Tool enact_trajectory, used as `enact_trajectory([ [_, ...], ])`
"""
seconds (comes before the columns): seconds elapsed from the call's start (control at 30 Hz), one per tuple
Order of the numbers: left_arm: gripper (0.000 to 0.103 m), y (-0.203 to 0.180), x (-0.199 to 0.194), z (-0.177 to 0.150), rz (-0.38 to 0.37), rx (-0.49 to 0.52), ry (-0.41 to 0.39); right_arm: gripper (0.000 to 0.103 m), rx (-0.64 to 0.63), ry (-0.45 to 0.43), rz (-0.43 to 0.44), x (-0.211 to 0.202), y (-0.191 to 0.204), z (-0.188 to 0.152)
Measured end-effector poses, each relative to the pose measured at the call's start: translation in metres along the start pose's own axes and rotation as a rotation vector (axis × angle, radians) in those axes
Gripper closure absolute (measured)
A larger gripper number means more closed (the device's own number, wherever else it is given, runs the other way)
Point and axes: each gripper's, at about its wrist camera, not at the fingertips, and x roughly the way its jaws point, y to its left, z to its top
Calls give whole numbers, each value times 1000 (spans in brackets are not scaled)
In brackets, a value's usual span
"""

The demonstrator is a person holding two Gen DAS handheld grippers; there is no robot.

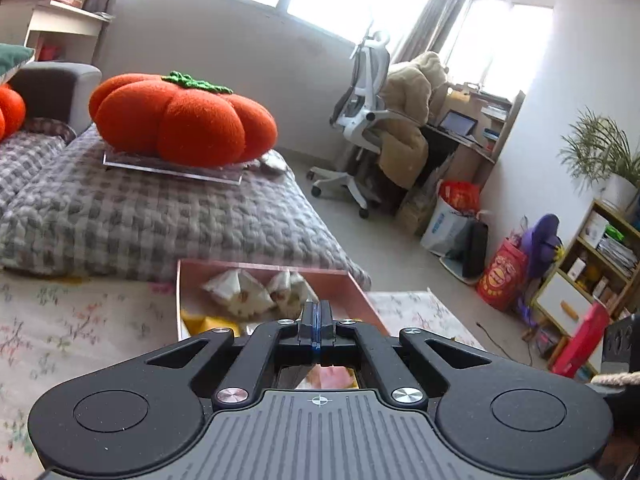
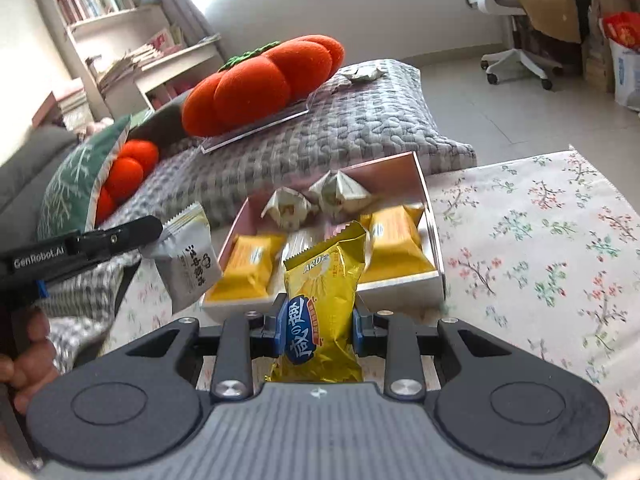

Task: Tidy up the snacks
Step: 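Carry the chip bag and white packet into the box and release both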

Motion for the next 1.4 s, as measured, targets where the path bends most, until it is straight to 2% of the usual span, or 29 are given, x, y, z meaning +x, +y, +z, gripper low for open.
enact_trajectory([
  [0.13, 103, 5, 28, 11, 13, -19, -31, 76, 29, -12, 5, 26, -8, 20],
  [0.37, 103, 41, 87, -13, 25, -197, 39, 76, 48, 1, -20, 74, -18, 33],
  [0.57, 102, 51, 90, -21, 50, -236, 74, 75, 66, -1, -4, 98, -16, 38],
  [0.67, 99, 54, 76, -21, 55, -234, 72, 63, 113, 9, 35, 105, -17, 33],
  [0.7, 97, 53, 68, -22, 66, -226, 69, 55, 130, 12, 47, 105, -17, 31],
  [0.77, 93, 50, 53, -25, 115, -202, 76, 52, 136, 12, 49, 99, -17, 28],
  [0.9, 75, 47, 22, -37, 223, -163, 120, 52, 148, 27, 23, 84, -19, 30],
  [1.03, 70, 41, -4, -53, 290, -149, 154, 52, 130, 72, -44, 58, -17, 26],
  [1.13, 62, 29, -14, -62, 281, -122, 172, 50, 98, 103, -47, 31, -15, 13],
  [1.2, 50, 17, -18, -70, 276, -78, 186, 45, 92, 108, -32, 12, -16, 5],
  [1.3, 49, 2, -17, -84, 265, -26, 232, 39, 46, 96, -50, -15, -15, -14],
  [1.4, 49, -13, -16, -94, 241, 32, 262, 39, -10, 122, -84, -20, -13, -26],
])
